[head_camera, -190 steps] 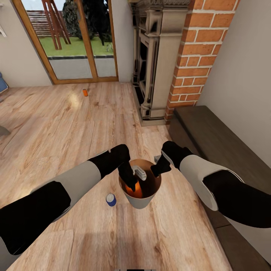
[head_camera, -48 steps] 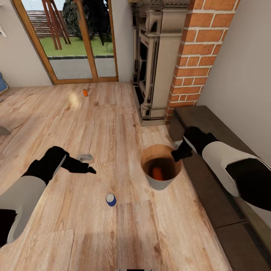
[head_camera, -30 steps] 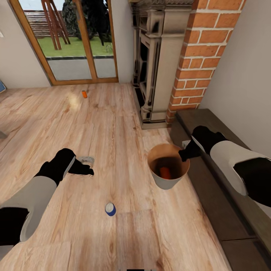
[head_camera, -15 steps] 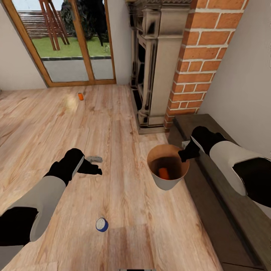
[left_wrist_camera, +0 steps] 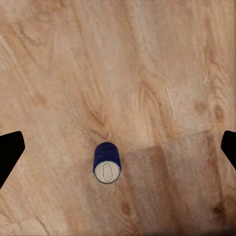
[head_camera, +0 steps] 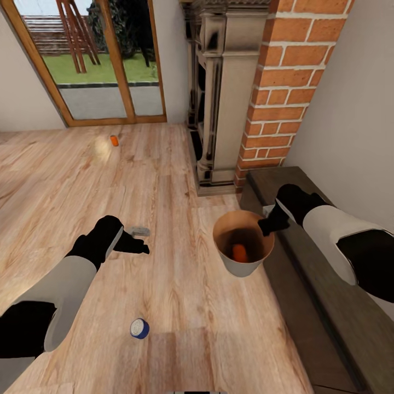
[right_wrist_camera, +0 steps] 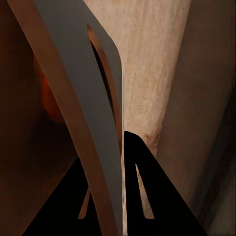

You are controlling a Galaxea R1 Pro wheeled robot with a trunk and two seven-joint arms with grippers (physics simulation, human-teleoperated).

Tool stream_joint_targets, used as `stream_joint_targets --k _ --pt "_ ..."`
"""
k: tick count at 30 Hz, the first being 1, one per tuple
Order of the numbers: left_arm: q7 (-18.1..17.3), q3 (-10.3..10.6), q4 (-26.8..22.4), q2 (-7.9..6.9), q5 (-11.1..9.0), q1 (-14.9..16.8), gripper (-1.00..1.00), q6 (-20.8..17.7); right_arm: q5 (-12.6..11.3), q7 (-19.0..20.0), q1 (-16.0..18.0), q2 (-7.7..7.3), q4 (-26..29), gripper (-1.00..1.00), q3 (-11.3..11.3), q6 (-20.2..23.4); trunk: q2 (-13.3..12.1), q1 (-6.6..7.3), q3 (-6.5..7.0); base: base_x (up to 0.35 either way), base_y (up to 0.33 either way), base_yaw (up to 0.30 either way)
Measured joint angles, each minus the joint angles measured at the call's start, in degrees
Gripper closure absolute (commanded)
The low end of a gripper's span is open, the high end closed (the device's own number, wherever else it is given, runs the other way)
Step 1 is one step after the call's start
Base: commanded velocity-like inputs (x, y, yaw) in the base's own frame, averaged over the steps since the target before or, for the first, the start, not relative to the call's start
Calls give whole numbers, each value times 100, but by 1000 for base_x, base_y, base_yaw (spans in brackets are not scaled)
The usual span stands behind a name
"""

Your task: Put the three can of soda from the living room inside the tash can in the kitchen.

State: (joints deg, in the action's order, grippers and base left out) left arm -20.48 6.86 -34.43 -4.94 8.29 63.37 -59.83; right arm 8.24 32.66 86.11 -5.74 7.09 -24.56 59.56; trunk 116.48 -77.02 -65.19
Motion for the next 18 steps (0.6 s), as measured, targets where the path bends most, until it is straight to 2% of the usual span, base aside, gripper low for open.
stream_joint_targets --k 4,9,12,13,14,16,17,18 --pt "0 -3 0 -4 -11 0 -100 19 -137 7 -3 0 3 100 95 30 0 0 0 0 -16 0" --pt "0 -8 8 -6 -18 0 -100 35 -42 -7 -8 -4 1 100 35 9 0 0 0 0 -5 0" --pt "11 -100 40 -32 -18 0 -100 37 -57 -6 -9 -2 2 100 45 12 0 0 0 0 0 0" --pt "14 -182 47 -36 -15 0 -100 36 -81 -3 -10 -3 2 100 61 17 0 0 0 0 0 0" --pt "26 -405 58 -44 0 0 -100 36 -103 -1 -13 -6 7 100 74 22 0 0 0 0 0 0" --pt "49 -659 65 -50 19 0 -100 32 -114 -1 -14 -19 20 100 88 23 0 0 0 0 0 0" --pt "93 -858 69 -58 42 0 -100 31 -106 -3 -15 -33 38 100 83 22 0 0 0 0 0 0" --pt "127 -937 71 -64 45 0 -100 31 -84 -4 -17 -41 45 100 69 16 0 0 0 0 0 0"
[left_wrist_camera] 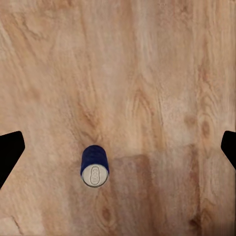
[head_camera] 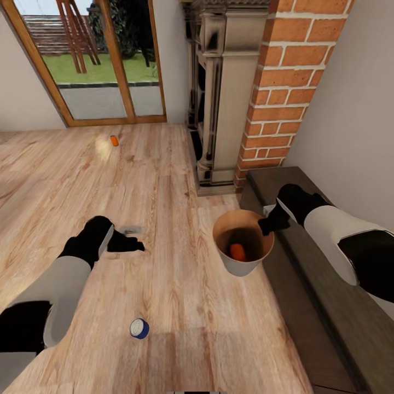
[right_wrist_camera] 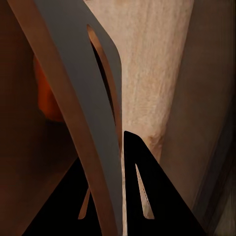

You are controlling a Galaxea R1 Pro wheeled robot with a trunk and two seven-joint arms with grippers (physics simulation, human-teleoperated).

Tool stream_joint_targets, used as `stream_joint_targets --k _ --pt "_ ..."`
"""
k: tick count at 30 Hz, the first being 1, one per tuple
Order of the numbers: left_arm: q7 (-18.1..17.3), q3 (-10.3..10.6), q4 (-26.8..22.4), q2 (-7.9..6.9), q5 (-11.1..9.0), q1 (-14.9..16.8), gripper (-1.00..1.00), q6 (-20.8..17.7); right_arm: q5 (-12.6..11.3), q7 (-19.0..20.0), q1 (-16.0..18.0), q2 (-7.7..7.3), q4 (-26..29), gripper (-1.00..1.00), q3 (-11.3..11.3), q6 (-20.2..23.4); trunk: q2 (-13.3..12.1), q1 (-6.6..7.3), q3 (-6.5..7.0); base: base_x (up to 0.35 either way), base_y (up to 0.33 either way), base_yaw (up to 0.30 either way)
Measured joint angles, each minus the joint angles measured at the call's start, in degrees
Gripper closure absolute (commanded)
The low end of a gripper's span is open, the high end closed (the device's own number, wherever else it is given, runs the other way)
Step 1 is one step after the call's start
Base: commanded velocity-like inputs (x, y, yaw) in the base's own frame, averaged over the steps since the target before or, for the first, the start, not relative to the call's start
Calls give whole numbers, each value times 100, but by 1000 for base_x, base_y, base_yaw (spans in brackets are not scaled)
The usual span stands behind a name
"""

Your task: Put the three can of soda from the living room inside the tash can in the kitchen.

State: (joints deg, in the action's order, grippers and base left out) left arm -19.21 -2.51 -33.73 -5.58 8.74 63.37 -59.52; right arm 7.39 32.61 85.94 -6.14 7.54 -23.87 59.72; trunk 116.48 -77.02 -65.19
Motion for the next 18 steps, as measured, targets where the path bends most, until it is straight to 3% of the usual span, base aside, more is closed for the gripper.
stream_joint_targets --k 4,9,18 --pt "307 -267 12 -61 28 0 -100 9 60 7 -8 -10 30 100 -45 -10 0 0 0 0 0 0" --pt "383 -294 14 -66 22 0 -100 8 -22 25 -9 -25 35 100 6 9 0 0 0 57 0 0" --pt "401 -328 12 -75 16 0 -100 13 -7 33 -18 -18 45 100 -10 5 0 0 0 274 0 0"
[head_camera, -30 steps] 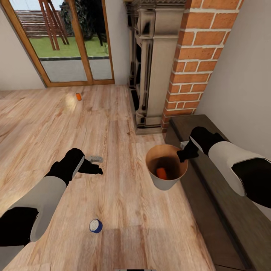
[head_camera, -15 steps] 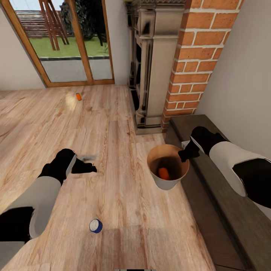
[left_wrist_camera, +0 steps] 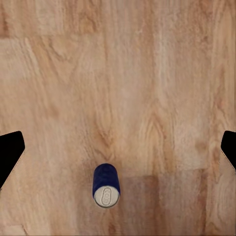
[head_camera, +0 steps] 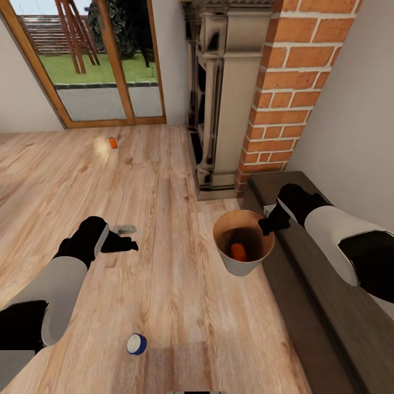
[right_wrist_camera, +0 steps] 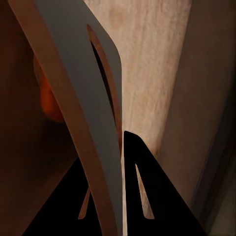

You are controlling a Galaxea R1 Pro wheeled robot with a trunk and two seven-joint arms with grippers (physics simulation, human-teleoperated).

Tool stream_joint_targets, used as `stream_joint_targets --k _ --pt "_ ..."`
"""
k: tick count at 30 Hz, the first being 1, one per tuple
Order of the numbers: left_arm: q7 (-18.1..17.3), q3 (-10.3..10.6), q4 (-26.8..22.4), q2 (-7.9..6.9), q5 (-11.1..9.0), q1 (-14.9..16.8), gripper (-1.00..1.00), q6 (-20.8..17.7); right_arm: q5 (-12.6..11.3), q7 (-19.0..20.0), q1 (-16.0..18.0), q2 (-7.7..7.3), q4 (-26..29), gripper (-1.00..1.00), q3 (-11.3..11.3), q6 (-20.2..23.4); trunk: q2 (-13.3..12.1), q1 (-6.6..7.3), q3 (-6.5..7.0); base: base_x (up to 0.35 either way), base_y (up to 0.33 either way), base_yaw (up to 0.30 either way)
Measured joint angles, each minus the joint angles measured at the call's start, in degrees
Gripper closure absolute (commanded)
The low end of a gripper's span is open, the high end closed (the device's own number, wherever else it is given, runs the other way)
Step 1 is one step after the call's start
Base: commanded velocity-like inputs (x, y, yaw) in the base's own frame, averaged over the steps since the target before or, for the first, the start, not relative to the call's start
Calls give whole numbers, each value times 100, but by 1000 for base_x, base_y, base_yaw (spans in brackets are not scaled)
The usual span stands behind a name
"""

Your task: Put the three can of soda from the living room inside the tash can in the kitchen.

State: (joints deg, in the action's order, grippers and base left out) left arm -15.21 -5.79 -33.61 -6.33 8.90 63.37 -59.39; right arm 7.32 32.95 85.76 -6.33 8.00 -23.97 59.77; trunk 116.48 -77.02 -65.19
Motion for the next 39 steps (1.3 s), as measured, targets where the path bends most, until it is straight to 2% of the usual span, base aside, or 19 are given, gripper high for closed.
stream_joint_targets --k 9,15,17,19,24,28,34,39 --pt "125 -3 3 -7 4 0 -100 -3 26 -6 0 -6 0 100 -16 -5 0 0 0 150 0 0" --pt "419 -8 2 -15 0 -22 -100 6 33 -5 -8 20 4 100 -23 -6 0 0 0 11 0 0" --pt "768 -15 3 -12 1 -25 -100 2 55 -28 -10 43 12 100 -19 -11 0 0 0 1 0 0" --pt "825 -17 1 -11 -18 -62 -100 13 34 -31 -10 49 15 100 0 -5 0 0 0 0 0 0" --pt "879 -23 1 -3 -44 -250 -100 165 20 -44 -10 58 17 100 15 -2 199 -110 -90 0 0 0" --pt "892 -26 55 4 -50 -299 -100 216 59 -53 -10 63 17 100 -1 -11 359 -198 -161 0 0 0" --pt "894 -27 283 23 -66 -315 -100 285 8 -72 2 65 19 100 110 1 600 -329 -269 0 0 0" --pt "895 -29 456 28 -71 -422 -100 549 50 -90 18 64 17 100 105 -10 800 -439 -359 0 0 0"
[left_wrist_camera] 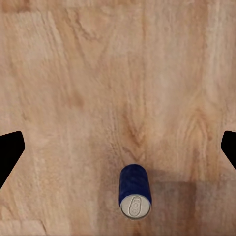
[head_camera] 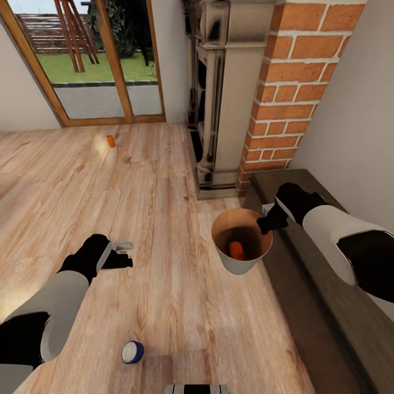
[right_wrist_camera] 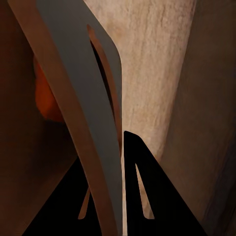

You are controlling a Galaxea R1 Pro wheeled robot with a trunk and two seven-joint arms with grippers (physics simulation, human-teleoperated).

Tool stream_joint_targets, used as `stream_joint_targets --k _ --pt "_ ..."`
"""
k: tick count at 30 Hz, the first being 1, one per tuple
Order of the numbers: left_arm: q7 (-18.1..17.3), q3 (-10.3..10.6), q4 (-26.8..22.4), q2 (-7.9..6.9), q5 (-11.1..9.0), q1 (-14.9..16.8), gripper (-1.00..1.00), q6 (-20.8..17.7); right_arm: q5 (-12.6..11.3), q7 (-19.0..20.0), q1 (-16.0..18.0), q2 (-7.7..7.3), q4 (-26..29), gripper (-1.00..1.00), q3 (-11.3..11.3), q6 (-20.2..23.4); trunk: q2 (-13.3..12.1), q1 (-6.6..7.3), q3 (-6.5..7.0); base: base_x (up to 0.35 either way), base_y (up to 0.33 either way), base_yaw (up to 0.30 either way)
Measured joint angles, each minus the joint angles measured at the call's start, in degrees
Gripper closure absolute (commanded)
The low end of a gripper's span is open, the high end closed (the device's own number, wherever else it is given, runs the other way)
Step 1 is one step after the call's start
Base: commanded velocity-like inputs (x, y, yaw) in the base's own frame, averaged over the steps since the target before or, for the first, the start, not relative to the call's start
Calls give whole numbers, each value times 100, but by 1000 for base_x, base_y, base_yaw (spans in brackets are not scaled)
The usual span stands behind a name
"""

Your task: Put the three can of soda from the living room inside the tash can in the kitchen.

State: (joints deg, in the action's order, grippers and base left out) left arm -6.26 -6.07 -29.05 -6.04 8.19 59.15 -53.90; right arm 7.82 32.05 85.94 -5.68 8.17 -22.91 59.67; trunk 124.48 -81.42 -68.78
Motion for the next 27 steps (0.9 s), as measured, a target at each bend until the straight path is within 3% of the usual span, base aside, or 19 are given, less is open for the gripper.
stream_joint_targets --k 27 --pt "-8 -4 130 27 3 -130 -100 189 -11 -15 40 2 -166 100 11 1 1083 -593 -485 0 0 0"
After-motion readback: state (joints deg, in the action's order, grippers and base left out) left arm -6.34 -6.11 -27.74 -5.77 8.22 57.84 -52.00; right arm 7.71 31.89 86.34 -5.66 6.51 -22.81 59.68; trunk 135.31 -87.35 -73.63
